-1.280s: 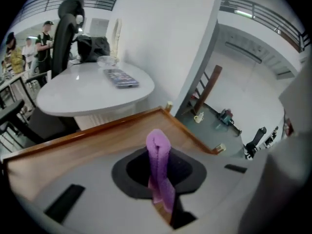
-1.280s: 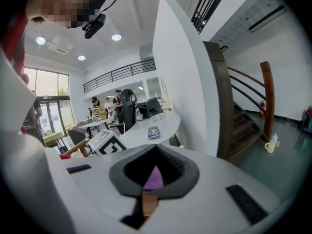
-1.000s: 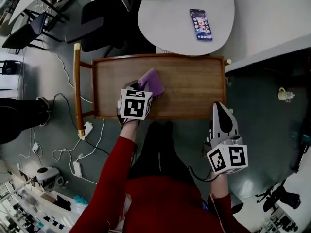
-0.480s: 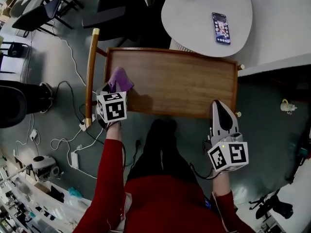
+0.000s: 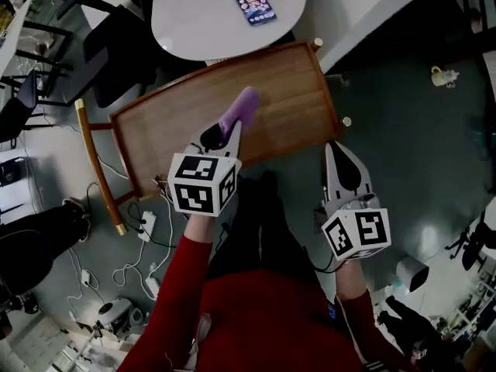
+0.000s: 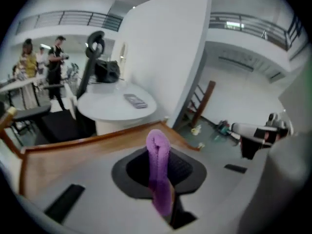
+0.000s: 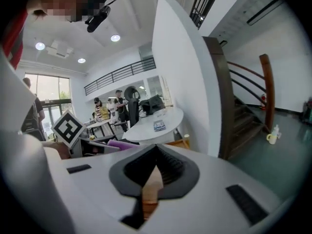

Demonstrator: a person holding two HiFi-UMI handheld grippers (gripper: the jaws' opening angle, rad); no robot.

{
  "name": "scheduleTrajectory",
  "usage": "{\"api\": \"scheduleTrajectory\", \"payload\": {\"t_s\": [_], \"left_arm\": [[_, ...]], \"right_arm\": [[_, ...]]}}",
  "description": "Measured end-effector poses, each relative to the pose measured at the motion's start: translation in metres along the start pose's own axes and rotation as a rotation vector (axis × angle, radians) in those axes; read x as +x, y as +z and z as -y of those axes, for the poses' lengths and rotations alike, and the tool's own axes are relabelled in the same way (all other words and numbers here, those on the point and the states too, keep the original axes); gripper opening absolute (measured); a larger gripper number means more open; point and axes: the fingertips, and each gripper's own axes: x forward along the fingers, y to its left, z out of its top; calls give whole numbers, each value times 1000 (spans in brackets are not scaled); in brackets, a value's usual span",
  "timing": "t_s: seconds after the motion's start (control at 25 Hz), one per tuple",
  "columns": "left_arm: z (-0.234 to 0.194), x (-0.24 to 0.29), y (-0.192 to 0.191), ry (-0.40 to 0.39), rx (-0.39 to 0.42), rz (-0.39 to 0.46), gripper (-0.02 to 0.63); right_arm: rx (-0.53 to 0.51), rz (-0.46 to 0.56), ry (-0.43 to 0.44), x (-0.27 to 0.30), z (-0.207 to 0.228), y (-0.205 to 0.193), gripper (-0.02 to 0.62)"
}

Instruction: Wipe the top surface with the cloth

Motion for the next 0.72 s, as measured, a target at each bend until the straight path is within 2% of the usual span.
{"api": "scheduleTrajectory", "payload": {"t_s": [0.08,0.12,0.2,0.28,0.36,0.48,0.6,0.72], "left_arm": [[61,37,10,-193,-34,-22,52],[88,53,14,-264,-45,-41,53],[130,80,11,-353,-57,-96,52],[156,98,-2,-396,-70,-163,52],[168,106,-15,-403,-71,-216,52],[168,115,-25,-359,-46,-251,52],[153,122,-35,-276,-31,-268,52],[111,106,-50,-166,-45,-270,52]], "right_arm": [[24,23,-82,-23,22,1,12],[33,34,-116,-32,32,1,12],[47,51,-168,-50,48,1,12],[54,60,-204,-65,55,-1,12],[55,65,-217,-74,56,0,12],[50,64,-197,-74,57,5,12],[35,42,-138,-64,58,7,12],[8,6,-56,-45,43,8,12]]}}
